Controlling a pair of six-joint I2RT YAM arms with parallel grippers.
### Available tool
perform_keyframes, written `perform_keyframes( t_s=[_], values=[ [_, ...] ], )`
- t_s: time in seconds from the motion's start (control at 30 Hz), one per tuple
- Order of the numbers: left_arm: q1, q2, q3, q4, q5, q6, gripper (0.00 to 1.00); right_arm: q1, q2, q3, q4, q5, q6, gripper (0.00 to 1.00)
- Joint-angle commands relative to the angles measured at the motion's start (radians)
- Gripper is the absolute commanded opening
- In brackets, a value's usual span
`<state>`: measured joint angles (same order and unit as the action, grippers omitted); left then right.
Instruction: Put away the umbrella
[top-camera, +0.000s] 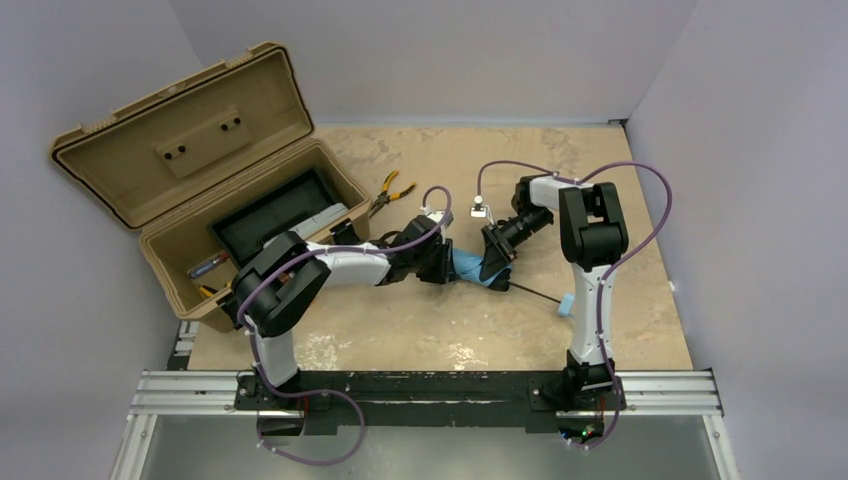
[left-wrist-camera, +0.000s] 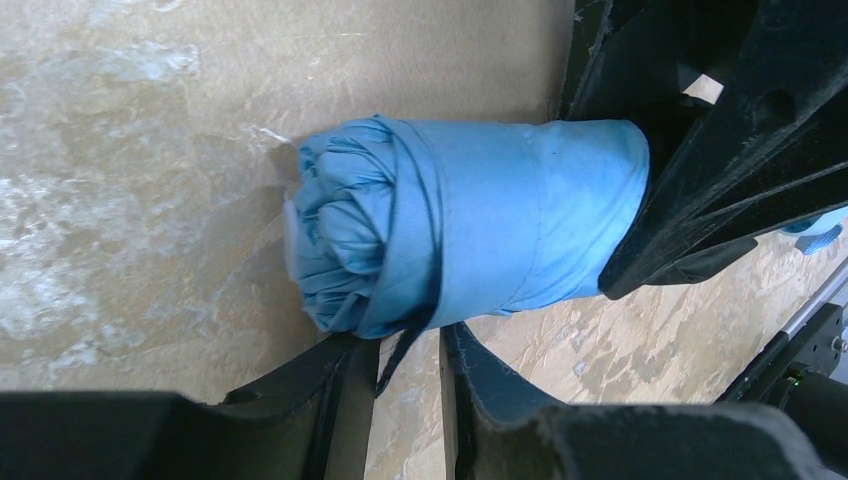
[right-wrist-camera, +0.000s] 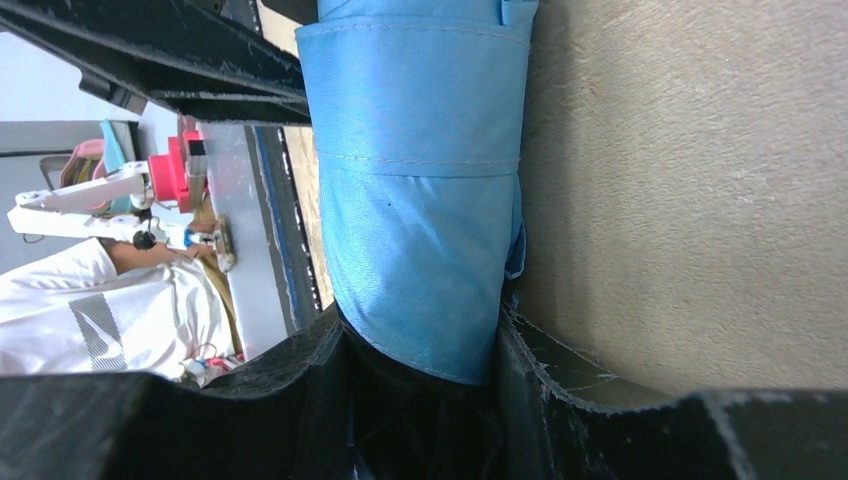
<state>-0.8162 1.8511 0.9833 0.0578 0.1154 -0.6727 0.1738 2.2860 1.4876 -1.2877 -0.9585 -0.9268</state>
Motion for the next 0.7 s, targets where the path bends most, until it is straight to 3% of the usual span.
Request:
perform_keyframes(
  t_s=[0.0,0.67],
  values=[
    [0.051,0.046,-0.084,-0.164,-0.104,0.044,0.28,0.030,0.093,-0.065,0.126,0.337,-0.111,0.06],
    [0.070,0.092,-0.077,-0.172,0.002,0.075,0.23,0.027,0.090,-0.064,0.124,0.344,-0.115,0.06]
  ],
)
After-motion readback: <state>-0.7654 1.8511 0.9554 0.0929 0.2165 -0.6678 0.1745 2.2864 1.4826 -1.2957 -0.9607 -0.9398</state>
